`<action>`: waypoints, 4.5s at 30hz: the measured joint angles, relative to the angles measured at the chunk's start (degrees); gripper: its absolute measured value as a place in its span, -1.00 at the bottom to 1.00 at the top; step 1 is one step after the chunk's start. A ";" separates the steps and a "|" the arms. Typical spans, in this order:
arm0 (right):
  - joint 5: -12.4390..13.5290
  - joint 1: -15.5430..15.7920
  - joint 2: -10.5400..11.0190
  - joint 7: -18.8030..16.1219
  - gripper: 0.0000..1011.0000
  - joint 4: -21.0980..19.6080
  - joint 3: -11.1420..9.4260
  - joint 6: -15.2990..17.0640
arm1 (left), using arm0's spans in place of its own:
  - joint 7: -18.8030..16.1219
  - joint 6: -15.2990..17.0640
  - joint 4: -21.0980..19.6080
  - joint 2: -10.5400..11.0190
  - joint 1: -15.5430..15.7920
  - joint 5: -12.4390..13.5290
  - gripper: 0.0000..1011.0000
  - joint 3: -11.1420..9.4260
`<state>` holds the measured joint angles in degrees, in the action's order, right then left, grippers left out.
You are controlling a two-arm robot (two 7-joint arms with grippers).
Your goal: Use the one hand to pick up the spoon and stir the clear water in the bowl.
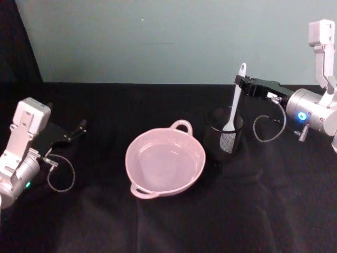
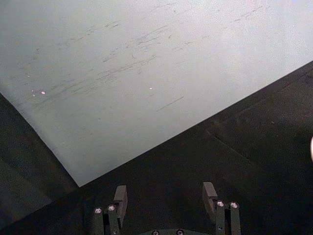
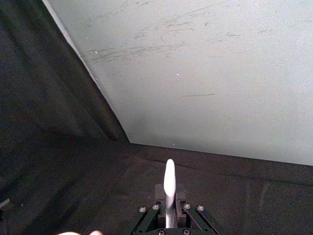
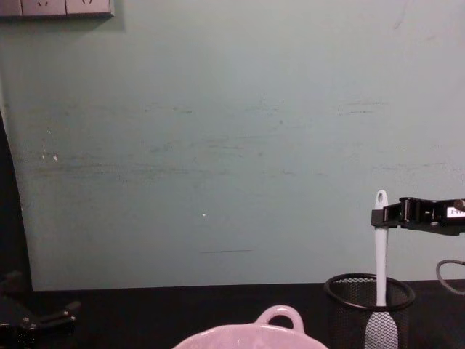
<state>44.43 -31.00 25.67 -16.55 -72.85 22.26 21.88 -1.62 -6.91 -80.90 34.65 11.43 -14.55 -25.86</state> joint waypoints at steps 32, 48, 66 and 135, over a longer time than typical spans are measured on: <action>-6.42 7.55 6.33 2.52 -0.78 -20.74 -2.07 -7.00 | 0.00 0.00 0.00 0.00 0.00 0.00 1.00 0.00; -9.53 6.57 6.39 -0.54 -0.78 -25.25 -3.17 -7.72 | 0.00 0.00 0.00 0.00 0.00 0.00 1.00 0.00; -6.80 -0.93 0.70 -5.19 -0.78 -19.89 2.31 -4.93 | 0.00 0.00 0.00 0.00 0.00 0.00 1.00 0.00; -13.70 2.93 -2.80 -11.33 -0.78 -12.73 13.15 -17.12 | 0.00 0.00 0.00 0.00 0.00 0.00 1.00 0.00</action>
<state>30.73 -28.07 22.86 -27.88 -85.58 35.41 4.76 -1.62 -6.90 -80.90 34.65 11.43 -14.55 -25.86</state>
